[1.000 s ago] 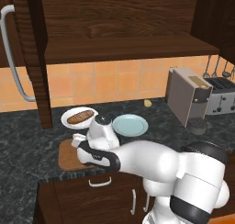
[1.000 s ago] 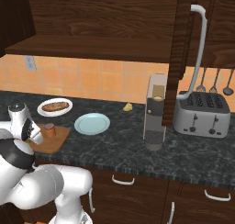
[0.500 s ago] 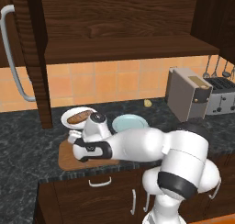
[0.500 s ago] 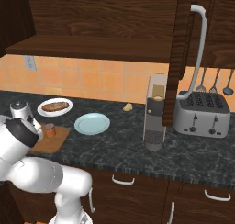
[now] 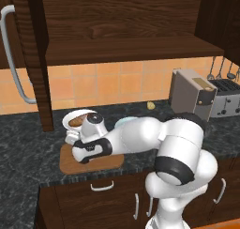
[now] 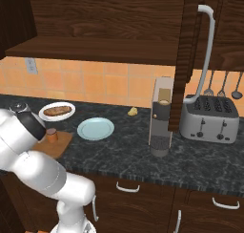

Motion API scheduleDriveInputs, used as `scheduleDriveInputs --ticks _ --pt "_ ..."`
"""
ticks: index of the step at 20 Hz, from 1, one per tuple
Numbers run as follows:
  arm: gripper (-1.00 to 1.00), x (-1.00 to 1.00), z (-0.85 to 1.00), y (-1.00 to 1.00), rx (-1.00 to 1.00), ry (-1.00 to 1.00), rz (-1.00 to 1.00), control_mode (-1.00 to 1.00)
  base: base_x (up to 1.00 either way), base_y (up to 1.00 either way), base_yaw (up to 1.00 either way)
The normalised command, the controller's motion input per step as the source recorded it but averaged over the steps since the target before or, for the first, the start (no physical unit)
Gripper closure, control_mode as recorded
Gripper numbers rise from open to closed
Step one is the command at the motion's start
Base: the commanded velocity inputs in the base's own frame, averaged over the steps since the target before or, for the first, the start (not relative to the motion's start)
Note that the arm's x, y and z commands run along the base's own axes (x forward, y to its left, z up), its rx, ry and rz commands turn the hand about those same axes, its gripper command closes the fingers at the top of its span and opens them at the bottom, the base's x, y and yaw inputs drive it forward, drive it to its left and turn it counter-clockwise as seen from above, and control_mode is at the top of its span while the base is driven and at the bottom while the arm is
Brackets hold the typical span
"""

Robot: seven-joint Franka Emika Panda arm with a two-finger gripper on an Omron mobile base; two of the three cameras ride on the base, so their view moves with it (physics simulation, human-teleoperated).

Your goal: From the different types of pastries on the counter, select a croissant and place it on the cutting board. Then retrieve a jar of jam from the cabinet and place it alongside the croissant on the cutting board.

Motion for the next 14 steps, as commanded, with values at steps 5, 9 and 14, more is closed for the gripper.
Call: scheduleDriveInputs --ticks 5,9,14 --pt "-1.0 0.0 0.0 0.0 0.0 0.0 0.0 -1.0 0.0 0.0 0.0" --pt "-1.0 0.0 0.0 0.0 0.0 0.0 0.0 -1.0 0.0 0.0 0.0" --pt "-1.0 -0.43 0.35 0.06 0.0 -0.05 0.01 -1.0 0.0 0.0 0.0"
